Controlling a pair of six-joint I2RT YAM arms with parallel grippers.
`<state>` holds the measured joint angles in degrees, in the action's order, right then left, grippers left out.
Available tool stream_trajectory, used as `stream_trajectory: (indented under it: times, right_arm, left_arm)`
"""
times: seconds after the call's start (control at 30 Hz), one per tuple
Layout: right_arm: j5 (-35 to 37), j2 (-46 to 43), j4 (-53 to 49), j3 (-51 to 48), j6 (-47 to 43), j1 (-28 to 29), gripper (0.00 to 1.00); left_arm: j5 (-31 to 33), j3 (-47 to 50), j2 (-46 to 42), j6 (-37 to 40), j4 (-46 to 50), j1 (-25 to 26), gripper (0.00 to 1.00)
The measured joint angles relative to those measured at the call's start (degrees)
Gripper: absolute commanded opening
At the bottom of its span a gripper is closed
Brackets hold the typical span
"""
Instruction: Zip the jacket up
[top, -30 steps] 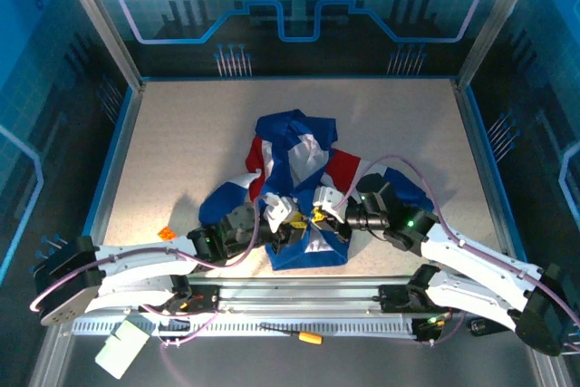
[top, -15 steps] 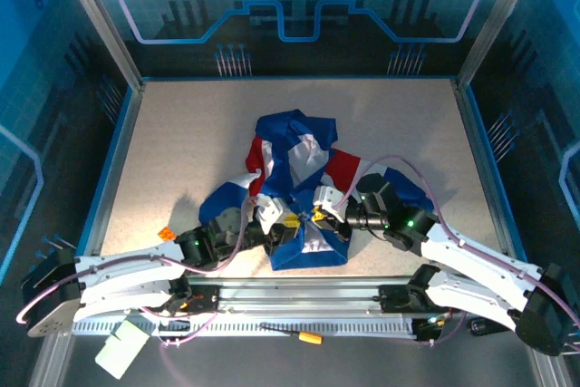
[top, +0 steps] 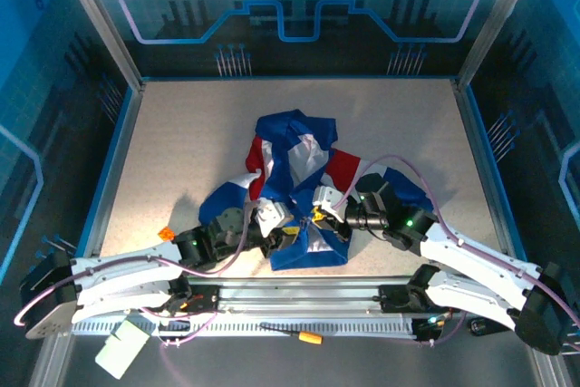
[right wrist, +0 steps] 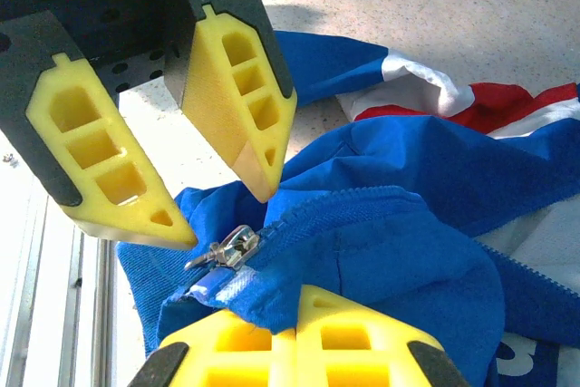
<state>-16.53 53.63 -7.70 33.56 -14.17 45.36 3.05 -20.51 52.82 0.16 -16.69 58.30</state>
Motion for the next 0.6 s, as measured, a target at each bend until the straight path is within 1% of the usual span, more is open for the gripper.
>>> stream_trajectory:
  times: [0.13,0.23,0.3,0.4,0.6]
  right_arm:
    - [0.0,0.2,0.0,0.0,0.0,0.0,0.0]
    - [0.0,0.4,0.0,0.0,0.0,0.0,0.0]
    - [0.0,0.5,0.0,0.0,0.0,0.0,0.0]
    - [0.0,0.5,0.0,0.0,0.0,0.0,0.0]
    - [0.0,0.5,-0.3,0.0,0.0,0.0,0.0]
  left_arm:
    - [-0.3,-0.8,0.8,1.0,-0.1,0.1,0.43]
    - [-0.5,-1.3,1.7,2.1,-0.1,0.5,0.49]
    - [-0.5,-1.6,2.2,3.3,-0.1,1.2,0.5]
    - [-0.1,-1.6,2.3,5.0,0.0,2.8,0.49]
    - [2.2,-1.6,2.1,8.0,-0.1,3.9,0.38]
